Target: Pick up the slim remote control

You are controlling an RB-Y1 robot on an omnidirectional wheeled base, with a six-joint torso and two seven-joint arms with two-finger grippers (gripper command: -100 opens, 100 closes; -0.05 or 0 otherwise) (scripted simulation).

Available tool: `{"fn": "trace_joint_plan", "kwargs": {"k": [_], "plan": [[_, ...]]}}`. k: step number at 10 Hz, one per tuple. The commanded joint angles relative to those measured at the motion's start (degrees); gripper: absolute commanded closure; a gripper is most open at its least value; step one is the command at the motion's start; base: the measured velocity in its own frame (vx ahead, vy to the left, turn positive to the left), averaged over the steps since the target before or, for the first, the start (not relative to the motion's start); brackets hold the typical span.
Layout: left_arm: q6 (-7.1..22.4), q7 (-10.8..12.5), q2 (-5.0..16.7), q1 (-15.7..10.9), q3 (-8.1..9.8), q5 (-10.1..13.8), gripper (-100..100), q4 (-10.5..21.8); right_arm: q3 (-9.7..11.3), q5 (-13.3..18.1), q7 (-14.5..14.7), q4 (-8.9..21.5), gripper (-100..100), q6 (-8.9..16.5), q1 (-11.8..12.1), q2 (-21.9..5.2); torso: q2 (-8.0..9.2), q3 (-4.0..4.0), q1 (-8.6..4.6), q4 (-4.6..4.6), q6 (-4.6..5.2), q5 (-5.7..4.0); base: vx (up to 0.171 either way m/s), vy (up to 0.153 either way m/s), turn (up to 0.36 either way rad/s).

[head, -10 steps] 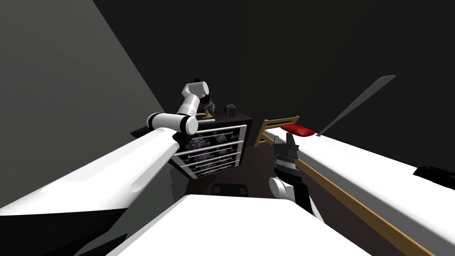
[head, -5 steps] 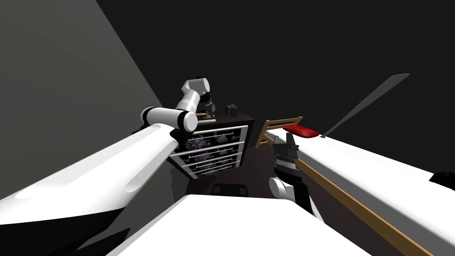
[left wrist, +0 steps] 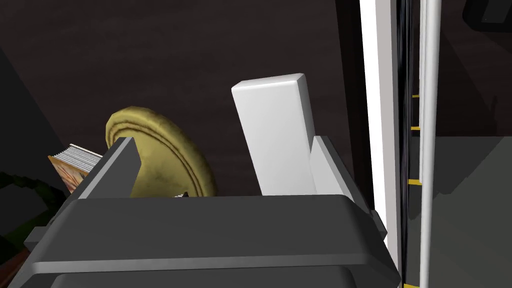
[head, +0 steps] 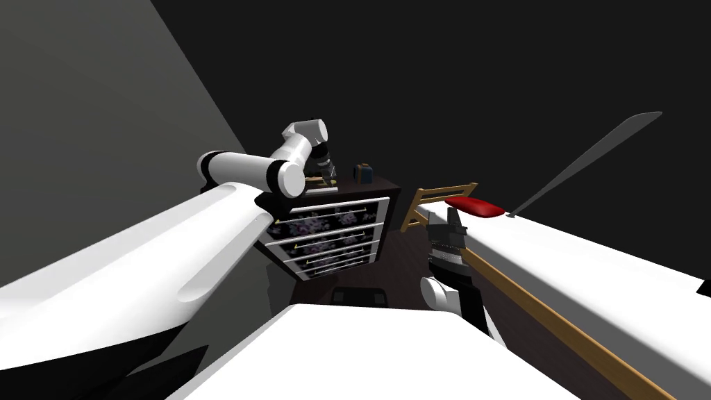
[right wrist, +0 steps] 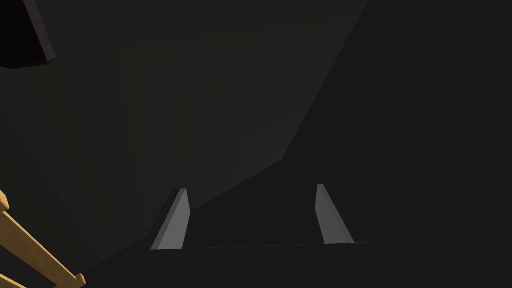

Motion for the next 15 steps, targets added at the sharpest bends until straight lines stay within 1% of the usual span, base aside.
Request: {"fn": "trace_joint_plan", "kwargs": {"k": [1, 2, 3, 4, 5, 6, 7, 8, 9, 10, 11, 12, 13, 14, 15], "plan": [[2.3, 0.6, -0.5, 1.8, -0.01, 0.1, -100, -2.9, 0.0, 0.0, 0.0, 0.0, 0, 0.0, 0.0, 0.0, 0.0, 0.0, 0.0, 0.0, 0.0, 0.0, 0.028, 0.002, 0.002], [2.3, 0.6, -0.5, 1.8, -0.01, 0.1, -100, -3.3, 0.0, 0.0, 0.0, 0.0, 0, 0.0, 0.0, 0.0, 0.03, 0.0, -0.01, -0.02, 0.01, 0.01, 0.0, 0.0, 0.0], [4.4, 0.9, -0.1, 0.1, -0.65, -0.1, -100, 0.0, 0.0, 0.0, 0.0, 0.0, 0, 0.0, 0.0, 0.0, 0.1, 0.05, -0.03, 0.01, 0.01, 0.0, 0.043, 0.002, 0.056], [5.4, 0.9, -0.1, 0.1, -0.65, -0.1, -100, 0.0, 0.0, 0.0, 0.0, 0.0, 0, 0.0, 0.0, 0.0, 0.02, 0.02, -0.02, 0.01, -0.01, 0.0, 0.059, 0.012, 0.037], [7.5, 1.2, 0.2, -1.4, -1.28, -0.2, -100, 2.4, 0.0, 0.0, 0.0, 0.0, 0, 0.0, 0.0, 0.0, -0.02, -0.02, 0.01, -0.01, 0.0, 0.0, 0.089, 0.008, 0.038], [8.2, 1.2, 0.2, -1.4, -1.28, -0.2, -100, 0.6, 0.0, 0.0, 0.0, 0.0, 0, 0.0, 0.0, 0.0, -0.14, -0.08, 0.02, -0.04, -0.01, 0.02, 0.081, 0.011, 0.029], [8.2, 1.2, 0.2, -1.4, -1.28, -0.2, -100, 1.5, 0.0, 0.0, 0.0, 0.0, 0, 0.0, 0.0, 0.0, -0.13, -0.08, 0.01, -0.04, 0.01, 0.0, 0.031, 0.016, 0.0], [8.2, 1.2, 0.2, -1.4, -1.28, -0.2, -100, 1.8, 0.0, 0.0, 0.0, 0.0, 0, 0.0, 0.0, 0.0, -0.02, -0.03, 0.03, -0.03, 0.01, 0.01, -0.004, 0.009, -0.006], [8.2, 1.2, 0.2, -1.4, -1.28, -0.2, -100, 3.0, 0.0, 0.0, 0.0, 0.0, 0, 0.0, 0.0, 0.0, 0.11, 0.05, 0.01, 0.01, 0.01, 0.01, -0.013, 0.004, -0.001], [10.7, 1.5, 0.6, -2.6, -1.89, -0.3, -100, 5.6, 0.0, 0.0, 0.0, 0.0, 0, 0.0, 0.0, 0.0, 0.17, 0.09, -0.01, 0.02, 0.01, 0.01, 0.041, 0.006, 0.041], [9.7, 1.5, 0.6, -2.6, -1.89, -0.3, -100, 7.1, 0.0, 0.0, 0.0, 0.0, 0, 0.0, 0.0, 0.0, 0.07, 0.05, -0.01, 0.03, -0.01, 0.0, 0.067, 0.01, 0.025], [10.2, 1.5, 0.6, -2.6, -1.89, -0.3, -100, 8.2, 0.0, 0.0, 0.0, 0.0, 0, 0.0, 0.0, 0.0, -0.03, -0.03, 0.01, -0.02, 0.01, 0.01, 0.04, 0.008, -0.002], [9.6, 1.5, 0.6, -3.2, -1.89, -0.3, -100, 11.6, 0.0, 0.0, 0.0, 0.0, 0, 0.0, 0.0, 0.0, 0.0, -0.02, 0.01, -0.02, 0.01, 0.01, 0.012, 0.007, -0.003], [9.4, 1.5, 0.6, -3.0, -1.89, -0.3, -100, 13.2, 0.0, 0.0, 0.0, 0.0, 0, 0.0, 0.0, 0.0, 0.06, 0.02, 0.01, -0.01, 0.01, 0.02, 0.0, 0.0, 0.0], [10.7, 1.5, 0.6, -2.6, -1.89, -0.3, -100, 12.3, 0.0, 0.0, 0.0, 0.0, 0, 0.0, 0.0, 0.0, 0.12, 0.05, 0.0, 0.0, 0.02, 0.01, -0.006, 0.0, -0.001]]}}
